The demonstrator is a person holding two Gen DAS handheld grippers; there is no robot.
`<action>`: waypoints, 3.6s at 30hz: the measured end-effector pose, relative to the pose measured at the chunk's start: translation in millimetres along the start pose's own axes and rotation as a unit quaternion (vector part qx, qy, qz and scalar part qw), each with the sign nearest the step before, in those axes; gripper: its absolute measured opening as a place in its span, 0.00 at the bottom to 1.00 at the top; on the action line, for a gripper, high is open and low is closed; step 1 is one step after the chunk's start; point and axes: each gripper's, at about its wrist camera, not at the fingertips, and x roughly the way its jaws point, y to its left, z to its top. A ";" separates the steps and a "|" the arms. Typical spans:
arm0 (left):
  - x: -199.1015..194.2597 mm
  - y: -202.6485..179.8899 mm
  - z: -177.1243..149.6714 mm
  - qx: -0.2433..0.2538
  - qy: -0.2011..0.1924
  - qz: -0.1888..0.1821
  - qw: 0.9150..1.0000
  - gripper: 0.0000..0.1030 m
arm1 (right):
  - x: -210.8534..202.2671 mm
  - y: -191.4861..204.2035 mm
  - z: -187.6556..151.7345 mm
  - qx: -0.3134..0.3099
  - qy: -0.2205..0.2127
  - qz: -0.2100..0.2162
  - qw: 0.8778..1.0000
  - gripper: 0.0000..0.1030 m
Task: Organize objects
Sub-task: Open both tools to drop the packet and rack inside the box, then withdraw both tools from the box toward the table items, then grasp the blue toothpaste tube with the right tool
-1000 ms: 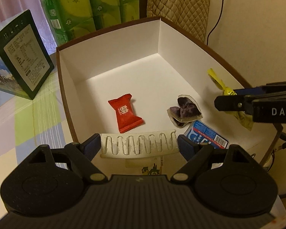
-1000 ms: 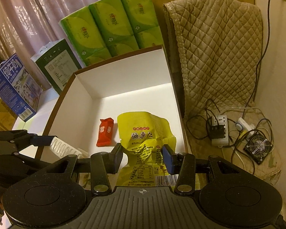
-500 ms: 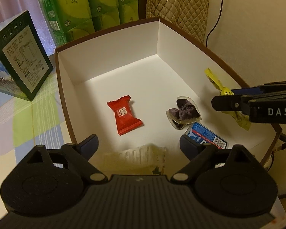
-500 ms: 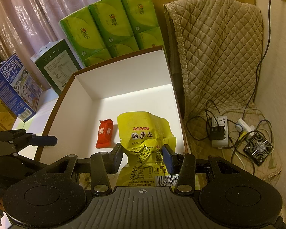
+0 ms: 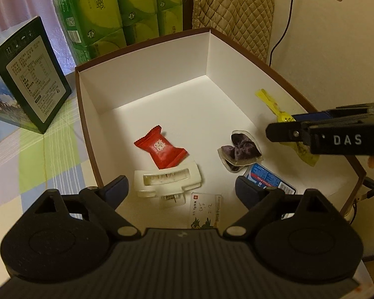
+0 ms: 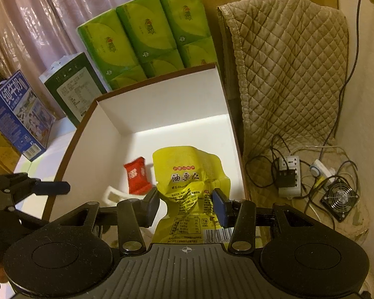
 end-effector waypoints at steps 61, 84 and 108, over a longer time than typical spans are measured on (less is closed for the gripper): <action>-186.4 44.7 -169.9 -0.121 -0.040 0.011 0.992 0.91 | -113.0 124.9 -115.5 -0.015 -0.010 0.057 0.998 0.78; -214.6 125.4 -263.2 -0.201 -0.005 0.060 0.978 0.90 | -54.9 223.8 -170.9 -0.098 0.067 0.113 0.986 0.78; -213.8 202.9 -339.3 -0.298 0.046 0.139 0.943 0.90 | 60.3 252.4 -217.8 -0.279 0.084 0.134 0.947 0.72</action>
